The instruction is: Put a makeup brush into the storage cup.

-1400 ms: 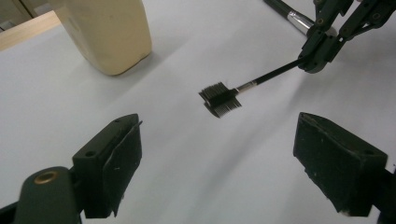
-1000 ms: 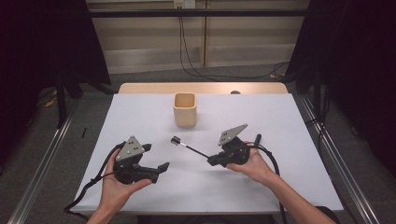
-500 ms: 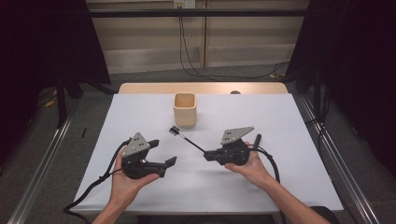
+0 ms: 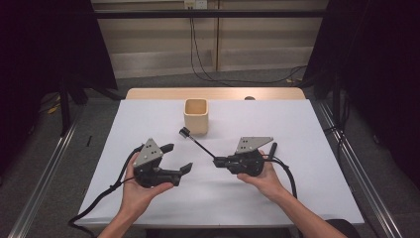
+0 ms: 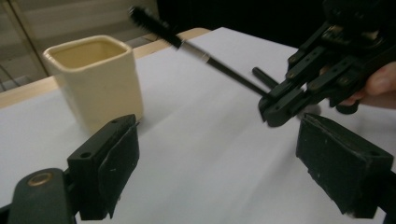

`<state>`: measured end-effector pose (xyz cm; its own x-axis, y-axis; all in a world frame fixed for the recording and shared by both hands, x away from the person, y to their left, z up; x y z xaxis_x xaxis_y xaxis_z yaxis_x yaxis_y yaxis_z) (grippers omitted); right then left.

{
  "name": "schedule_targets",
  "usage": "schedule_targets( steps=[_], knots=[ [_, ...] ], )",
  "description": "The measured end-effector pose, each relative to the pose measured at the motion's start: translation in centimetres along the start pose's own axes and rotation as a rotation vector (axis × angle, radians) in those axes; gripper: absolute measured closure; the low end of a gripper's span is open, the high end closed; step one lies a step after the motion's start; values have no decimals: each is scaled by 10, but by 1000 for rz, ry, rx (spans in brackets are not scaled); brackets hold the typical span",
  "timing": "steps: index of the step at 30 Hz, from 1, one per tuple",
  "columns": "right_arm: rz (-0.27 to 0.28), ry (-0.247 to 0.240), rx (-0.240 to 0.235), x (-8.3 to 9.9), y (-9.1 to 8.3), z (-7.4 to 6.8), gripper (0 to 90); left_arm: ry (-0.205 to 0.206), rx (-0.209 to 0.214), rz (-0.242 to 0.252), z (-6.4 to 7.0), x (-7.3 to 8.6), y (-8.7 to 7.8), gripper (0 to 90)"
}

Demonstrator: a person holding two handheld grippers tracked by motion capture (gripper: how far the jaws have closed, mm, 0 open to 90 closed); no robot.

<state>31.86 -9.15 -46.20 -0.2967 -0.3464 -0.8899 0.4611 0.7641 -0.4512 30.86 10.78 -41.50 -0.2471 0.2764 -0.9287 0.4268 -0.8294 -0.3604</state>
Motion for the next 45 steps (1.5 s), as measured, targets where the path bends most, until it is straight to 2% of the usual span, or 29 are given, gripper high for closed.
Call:
schedule_targets(
  steps=[2, 5, 7, 10, 14, 16, 21, 23, 24, 26, 31, 34, 35, 37, 38, 39, 45],
  knots=[
    [11, 1, 3, -1, 0, 0, 861, 15, -13, -4, -1, -5, 4, 142],
    [36, 5, 12, -4, -3, 1, 861, -22, 15, 32, -3, -9, 9, 159],
    [47, 7, 14, -4, -4, 1, 861, -28, 16, 39, -4, -9, 12, 181],
    [55, 8, 16, -5, -5, 2, 861, -21, 17, 41, -2, -13, 16, 182],
    [73, 2, 30, -9, -7, 5, 861, 23, 16, 46, 4, -23, 21, 182],
    [83, 11, 33, -11, -9, 7, 861, 22, 21, 46, 4, -24, 24, 186],
    [85, 5, 23, -9, -10, 5, 861, 5, 27, 58, 0, -24, 30, 256],
    [84, 6, 17, -7, -9, 3, 860, -11, 37, 69, -2, -25, 32, 320],
    [80, 4, 15, -7, -8, 3, 861, -25, 41, 72, -2, -24, 34, 321],
    [76, 3, 14, -6, -7, 2, 861, -14, 37, 67, -4, -24, 34, 347],
    [80, 4, 1, -5, -5, 0, 861, -27, 67, 72, -2, -23, 37, 469],
    [74, 3, -5, -4, -3, -1, 861, -28, 47, 71, -3, -22, 38, 491],
    [73, 4, -4, -4, -3, -1, 860, -54, 51, 71, -5, -22, 38, 502],
    [71, 5, -4, -3, -2, -1, 860, -78, 43, 89, -6, -23, 38, 579],
    [70, 6, -4, -3, -2, -1, 860, -97, 55, 100, -6, -24, 38, 601],
    [69, 4, -4, -3, -2, -1, 860, -106, 70, 96, -6, -25, 39, 634],
    [59, -1, -5, 0, 0, -1, 860, -136, 94, 87, -4, -23, 39, 678]
  ],
)
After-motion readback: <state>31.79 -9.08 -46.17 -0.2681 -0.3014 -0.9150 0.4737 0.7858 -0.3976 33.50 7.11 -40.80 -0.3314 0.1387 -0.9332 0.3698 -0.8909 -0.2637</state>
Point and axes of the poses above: each handheld gripper's, and its own axes: y roughly forward along the jaws, x roughly out of its underside, z roughly to its right, the point moved 6 cm from there along y, roughly forward along the jaws, and after that the axes turned 7 degrees about x, right-handed, at the moved point
